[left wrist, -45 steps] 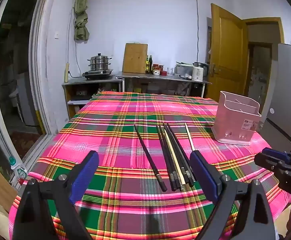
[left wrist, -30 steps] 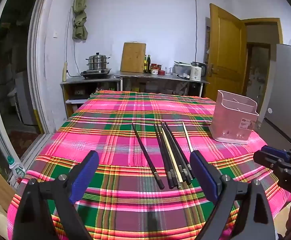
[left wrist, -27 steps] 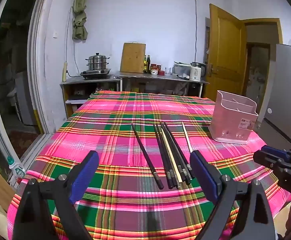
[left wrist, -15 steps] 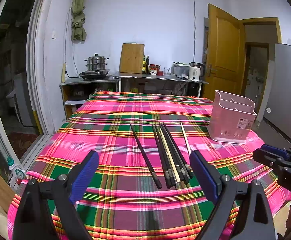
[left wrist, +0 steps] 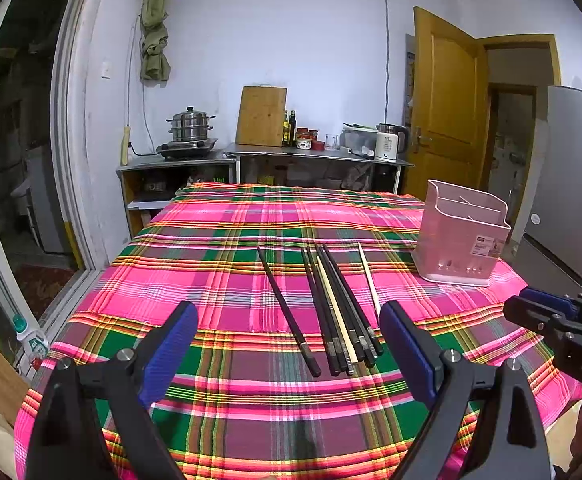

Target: Organize utensils

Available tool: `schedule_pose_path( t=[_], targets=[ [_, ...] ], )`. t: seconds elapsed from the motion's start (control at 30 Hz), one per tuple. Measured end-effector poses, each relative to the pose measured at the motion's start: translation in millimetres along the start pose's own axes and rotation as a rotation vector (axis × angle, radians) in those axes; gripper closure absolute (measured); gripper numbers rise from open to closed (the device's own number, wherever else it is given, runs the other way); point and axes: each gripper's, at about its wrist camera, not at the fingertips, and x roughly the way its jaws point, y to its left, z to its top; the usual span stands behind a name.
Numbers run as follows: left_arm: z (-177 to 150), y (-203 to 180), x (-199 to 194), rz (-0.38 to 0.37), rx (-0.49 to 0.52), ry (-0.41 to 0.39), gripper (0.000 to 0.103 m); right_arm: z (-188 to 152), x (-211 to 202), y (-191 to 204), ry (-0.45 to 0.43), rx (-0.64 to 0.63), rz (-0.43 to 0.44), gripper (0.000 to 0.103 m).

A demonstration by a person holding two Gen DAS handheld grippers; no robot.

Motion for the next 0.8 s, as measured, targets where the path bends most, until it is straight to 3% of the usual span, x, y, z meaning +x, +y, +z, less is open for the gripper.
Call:
schedule_pose_path(
  t=[0.8],
  targets=[
    [-0.5, 0.4, 1.6, -0.011, 0.001, 0.002, 0.010, -0.6, -0.6, -1.3, 0.001, 0.002, 0.000, 0.070]
  ],
)
